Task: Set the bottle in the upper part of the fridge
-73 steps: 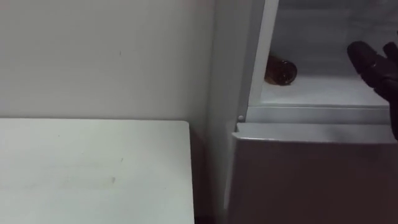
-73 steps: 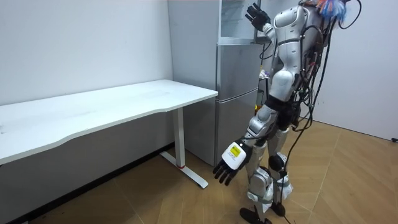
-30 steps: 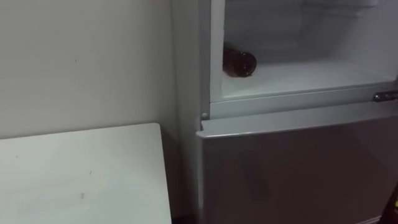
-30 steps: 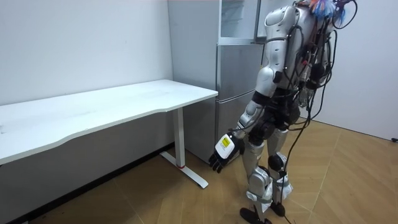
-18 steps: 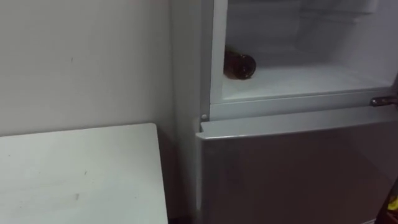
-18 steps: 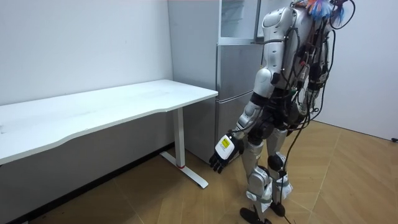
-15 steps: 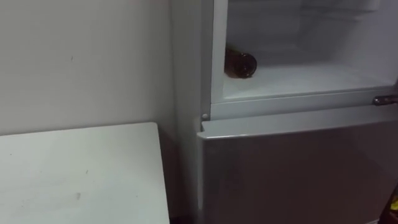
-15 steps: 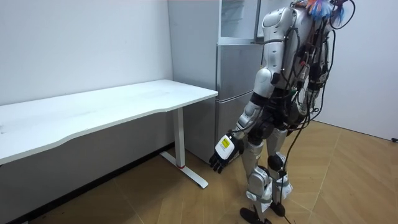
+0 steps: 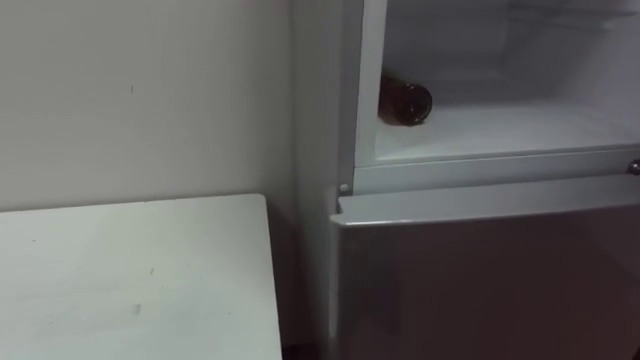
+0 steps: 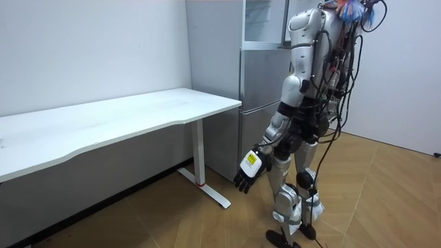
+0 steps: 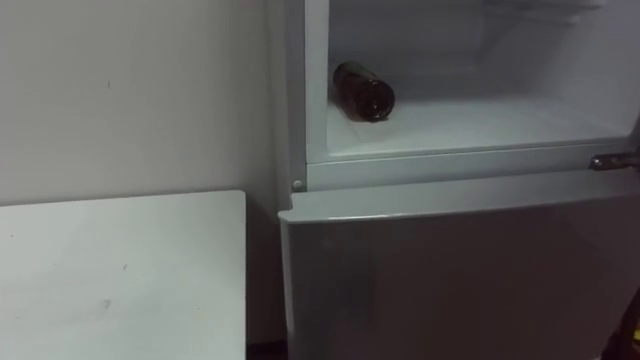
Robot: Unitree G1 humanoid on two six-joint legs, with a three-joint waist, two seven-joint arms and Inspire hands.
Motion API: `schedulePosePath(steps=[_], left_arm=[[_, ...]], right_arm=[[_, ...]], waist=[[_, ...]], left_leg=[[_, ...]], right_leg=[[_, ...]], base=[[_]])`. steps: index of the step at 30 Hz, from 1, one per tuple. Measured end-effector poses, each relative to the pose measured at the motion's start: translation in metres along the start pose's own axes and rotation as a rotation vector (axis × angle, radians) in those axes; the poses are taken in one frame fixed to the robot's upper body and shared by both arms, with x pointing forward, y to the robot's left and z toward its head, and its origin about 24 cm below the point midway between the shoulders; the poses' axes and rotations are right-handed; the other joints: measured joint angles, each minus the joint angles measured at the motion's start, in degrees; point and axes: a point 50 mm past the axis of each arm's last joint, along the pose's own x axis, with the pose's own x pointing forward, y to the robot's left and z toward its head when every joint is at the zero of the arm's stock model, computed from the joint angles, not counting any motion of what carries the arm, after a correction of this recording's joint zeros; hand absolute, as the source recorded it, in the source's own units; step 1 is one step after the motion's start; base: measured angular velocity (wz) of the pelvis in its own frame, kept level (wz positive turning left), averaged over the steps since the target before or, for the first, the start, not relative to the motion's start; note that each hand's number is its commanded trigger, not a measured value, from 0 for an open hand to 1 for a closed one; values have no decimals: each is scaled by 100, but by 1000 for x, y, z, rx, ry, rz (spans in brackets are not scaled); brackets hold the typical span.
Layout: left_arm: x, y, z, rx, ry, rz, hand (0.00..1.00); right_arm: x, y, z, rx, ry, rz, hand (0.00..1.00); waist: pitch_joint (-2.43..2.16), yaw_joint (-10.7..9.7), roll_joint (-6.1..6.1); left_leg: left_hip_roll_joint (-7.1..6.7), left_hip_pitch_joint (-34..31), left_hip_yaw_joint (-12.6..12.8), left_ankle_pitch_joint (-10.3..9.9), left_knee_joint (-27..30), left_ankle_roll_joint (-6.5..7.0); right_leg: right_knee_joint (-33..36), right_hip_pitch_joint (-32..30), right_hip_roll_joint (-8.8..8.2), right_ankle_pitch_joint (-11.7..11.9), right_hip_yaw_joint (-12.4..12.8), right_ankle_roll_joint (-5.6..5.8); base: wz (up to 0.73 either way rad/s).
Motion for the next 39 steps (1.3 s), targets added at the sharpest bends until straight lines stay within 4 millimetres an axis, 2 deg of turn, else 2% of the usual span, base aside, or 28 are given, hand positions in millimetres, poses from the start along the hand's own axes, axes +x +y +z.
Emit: schedulePosePath(steps=[4,6,7,9,11,12,14,15,17,19,23,26,28,32,36,39], left_arm=[[0,6,-4,-31,10,19,0],[1,11,-5,-48,10,37,0],[2,15,-6,-67,13,54,0],[2,24,-9,-87,15,84,0],[3,35,-12,-74,11,114,0],[3,38,-13,-77,13,122,0],[3,48,-15,-89,16,165,0],[3,50,-14,-94,10,175,0],[3,53,-11,-102,-5,191,0],[3,53,-10,-104,-7,191,0],[4,54,-9,-104,-15,202,0],[4,55,-3,-104,-37,214,0],[3,55,-5,-101,-32,213,0],[4,55,-2,-106,-44,214,0],[3,53,-6,-104,-32,210,0],[2,48,-12,-99,0,195,0]], right_arm=[[-1,-5,14,97,-66,-48,0],[-1,-8,26,144,-114,-75,0],[-3,-10,38,163,-155,-89,0],[-7,-14,60,181,-232,-110,0],[-15,-17,98,184,-351,-132,0],[-19,-17,108,190,-387,-140,0],[-34,-13,146,203,-538,-139,0],[-38,-12,154,199,-574,-142,0],[-52,-8,176,197,-677,-154,0],[-65,-3,193,215,-764,-151,0],[-103,9,232,202,-979,-173,0],[-125,20,249,166,-1091,-207,0],[-139,33,261,120,-1173,-223,0],[-174,52,282,99,-1345,-265,0],[-209,73,286,63,-1520,-263,0],[-214,77,285,58,-1555,-301,0]], waist=[[13,-139,-11],[16,-166,-80],[26,-194,-79],[17,-290,-142],[25,-309,-211],[27,-335,-240],[54,-371,-355],[65,-372,-376],[56,-427,-532],[28,-452,-541],[17,-501,-526],[-14,-533,-541],[-13,-647,-517],[-4,-633,-494],[1,-593,-500],[7,-573,-503]], left_leg=[[-5,47,-9,-1,2,0],[-10,118,1,-5,-10,-1],[-11,117,1,-5,-8,-1],[-10,122,5,-6,-10,0],[-9,173,30,-5,-28,0],[-12,187,31,-3,-40,-1],[-13,197,37,-2,-43,-2],[-11,195,35,-2,-43,-2],[-7,157,17,0,-38,-7],[-8,153,30,-2,-39,-6],[-2,115,145,-2,-97,-2],[3,99,206,-2,-138,1],[-1,109,208,-2,-137,1],[1,120,216,-3,-147,2],[18,120,214,-3,-152,-2],[15,112,214,-2,-148,-2]], right_leg=[[2,44,2,-4,-17,4],[13,59,3,-32,-16,3],[14,69,-6,-35,-14,3],[15,70,-15,-36,-1,4],[42,71,2,-36,5,3],[52,70,3,-39,12,2],[108,45,5,-65,56,0],[106,44,4,-66,64,-1],[100,35,8,-72,56,-3],[102,13,18,-70,69,-3],[146,-65,31,-45,152,5],[228,-134,32,-44,166,4],[223,-122,35,-40,179,3],[236,-135,40,-40,207,4],[259,-141,54,-40,203,1],[273,-146,49,-41,208,-2]], base=[[0],[-6],[0],[2],[-8],[-8],[-5],[0],[7],[-4],[-14],[-15],[-6],[-4],[0],[0]])
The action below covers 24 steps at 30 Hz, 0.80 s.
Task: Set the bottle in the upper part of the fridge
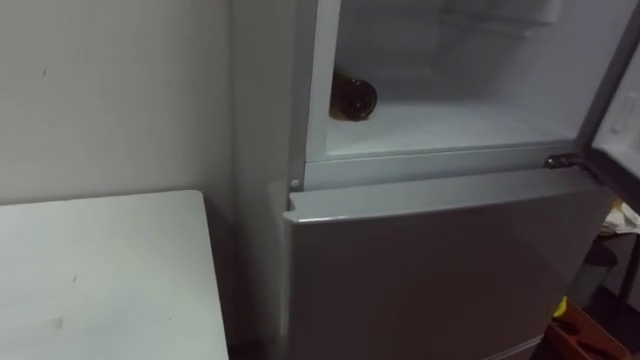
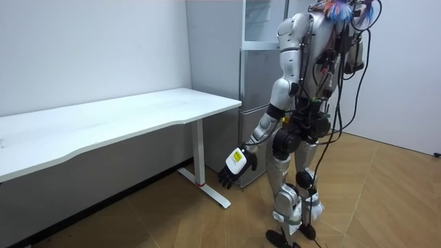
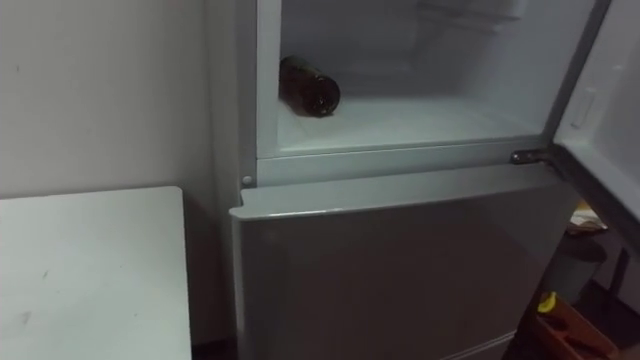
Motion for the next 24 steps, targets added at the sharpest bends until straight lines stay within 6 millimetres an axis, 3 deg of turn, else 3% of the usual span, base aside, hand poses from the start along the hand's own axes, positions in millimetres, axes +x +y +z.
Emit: schedulePosePath(steps=[4,24], left_arm=[[-1,-1,-4,11,13,-5,0],[-4,-6,-8,34,10,-48,0]], right_arm=[[-1,1,2,-2,-10,-18,0],[-16,25,18,-10,-99,95,0]], waist=[[3,119,7],[37,132,68]], left_leg=[[-15,-11,11,5,12,3],[-16,-4,76,13,7,2]], right_leg=[[39,-95,-8,-14,33,-4],[142,-175,-34,-57,-61,0]], base=[[-4],[-2]])
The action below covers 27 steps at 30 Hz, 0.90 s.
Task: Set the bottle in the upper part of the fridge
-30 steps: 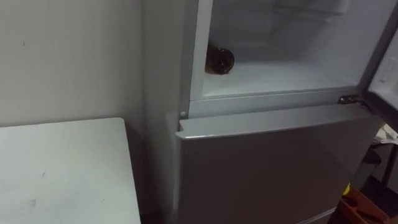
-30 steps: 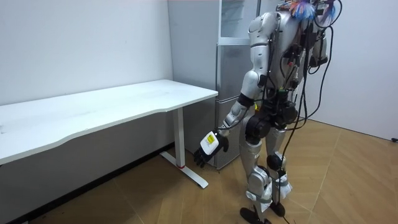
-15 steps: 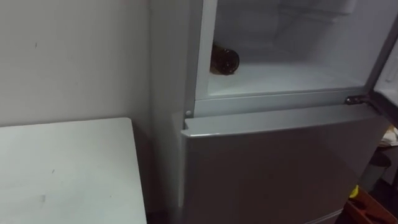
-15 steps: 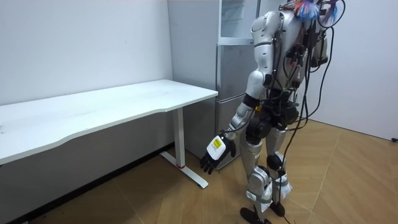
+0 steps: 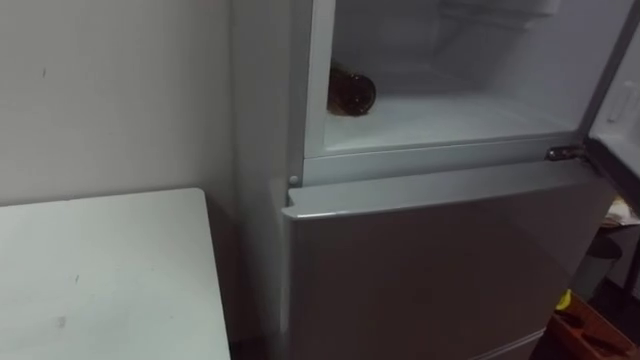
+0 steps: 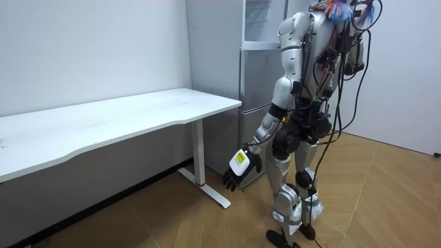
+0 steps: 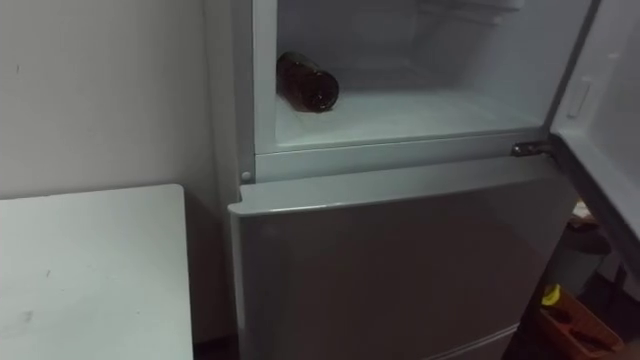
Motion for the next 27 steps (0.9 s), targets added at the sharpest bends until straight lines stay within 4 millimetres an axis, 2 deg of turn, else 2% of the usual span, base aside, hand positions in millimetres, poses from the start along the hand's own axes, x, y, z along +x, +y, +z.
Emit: schedulePosePath(steps=[5,10,11,15,20,27], left_arm=[[-1,-3,-3,41,4,1,0],[-2,-7,-4,85,0,-16,0],[-2,-7,-4,88,-1,-17,0],[-2,-9,-2,121,-11,-28,0],[-2,-8,0,120,-18,-26,0],[-2,-8,-5,129,1,-27,0]], right_arm=[[-8,16,26,41,-116,89,0],[-12,28,37,65,-167,173,0],[-13,31,38,72,-172,197,0],[-19,40,37,78,-167,272,0],[-28,52,41,102,-184,373,0],[-36,60,38,102,-170,452,0]], waist=[[0,22,-13],[-8,131,-87],[-24,146,-83],[-12,168,-116],[-27,287,-62],[-44,323,20]], left_leg=[[10,-21,-3,3,0,-6],[7,-14,-17,1,2,-5],[7,-15,-41,0,7,-4],[4,-21,-134,-4,45,-1],[13,-75,-163,-8,99,2],[30,-87,-177,-4,106,-5]], right_leg=[[-7,18,8,5,-11,-8],[-10,35,0,6,-25,-8],[-18,53,-11,7,-64,-8],[-30,98,-22,7,-150,-8],[-23,103,-27,15,-169,-15],[-18,118,-34,34,-169,-38]], base=[[0],[1],[8],[14],[4],[1]])
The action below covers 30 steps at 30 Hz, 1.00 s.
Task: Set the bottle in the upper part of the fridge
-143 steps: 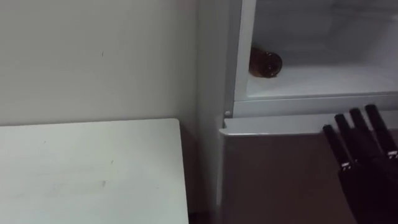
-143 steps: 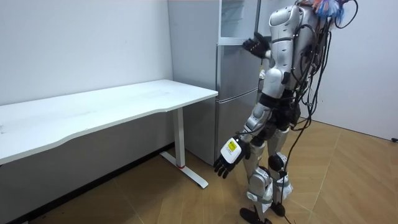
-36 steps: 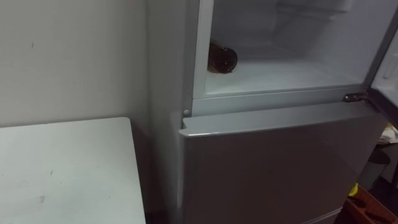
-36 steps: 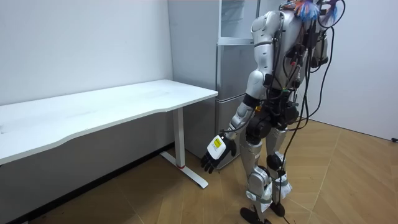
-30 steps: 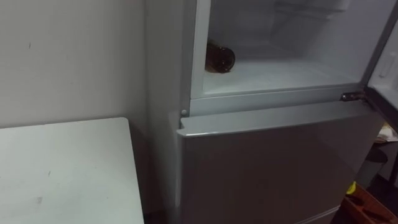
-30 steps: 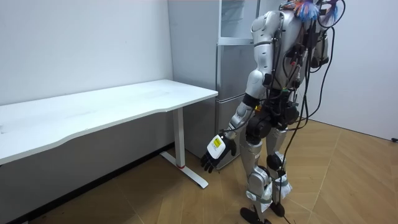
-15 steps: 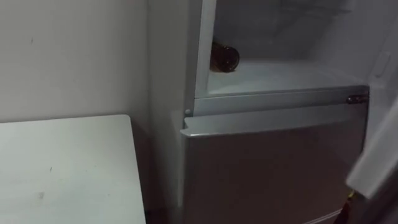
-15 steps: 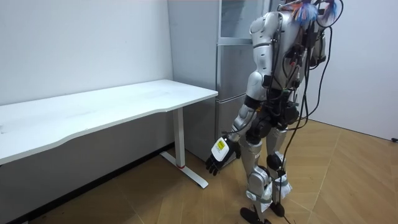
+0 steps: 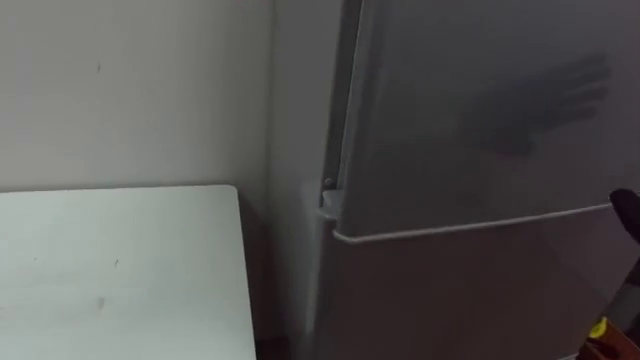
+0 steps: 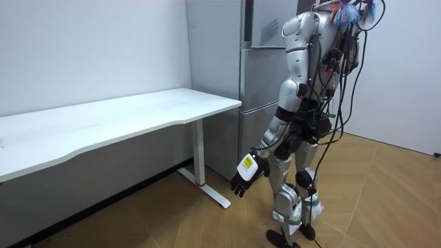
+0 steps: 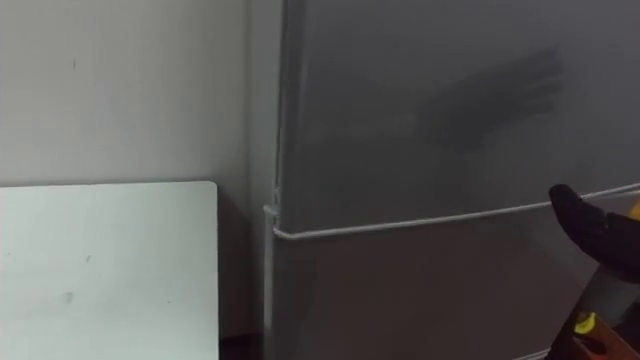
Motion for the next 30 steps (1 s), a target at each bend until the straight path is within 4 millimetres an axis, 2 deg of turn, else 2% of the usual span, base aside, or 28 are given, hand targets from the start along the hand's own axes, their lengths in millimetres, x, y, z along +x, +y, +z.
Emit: schedulePosePath(steps=[3,8,11,17,23,30], left_arm=[[0,-2,1,16,0,-8,0],[0,-2,2,15,3,-11,0],[0,-2,1,15,3,-13,0],[0,-2,3,19,-4,-19,0],[3,0,18,44,-62,-17,0],[3,1,16,61,-49,-23,0]], right_arm=[[-2,7,-2,4,10,45,0],[-4,12,-3,8,16,119,0],[-6,17,-4,13,23,161,0],[-3,26,-5,28,19,213,0],[4,27,-15,17,50,204,0],[8,28,-20,17,53,191,0]], waist=[[-3,16,34],[10,146,1],[2,163,-11],[34,209,-56],[37,318,-41],[46,328,-18]], left_leg=[[2,-8,1,8,2,-11],[9,4,30,12,2,-18],[9,1,28,13,2,-18],[8,-5,-1,8,48,-17],[-1,-36,-120,-14,73,-16],[-3,-94,-170,-15,127,-15]], right_leg=[[10,-17,1,3,5,-6],[2,-20,2,2,12,-8],[-12,-13,1,2,6,-8],[-96,54,6,5,-7,-5],[-108,85,8,5,-99,-4],[-106,70,-25,7,-168,-6]], base=[[0],[-2],[0],[2],[9],[3]])
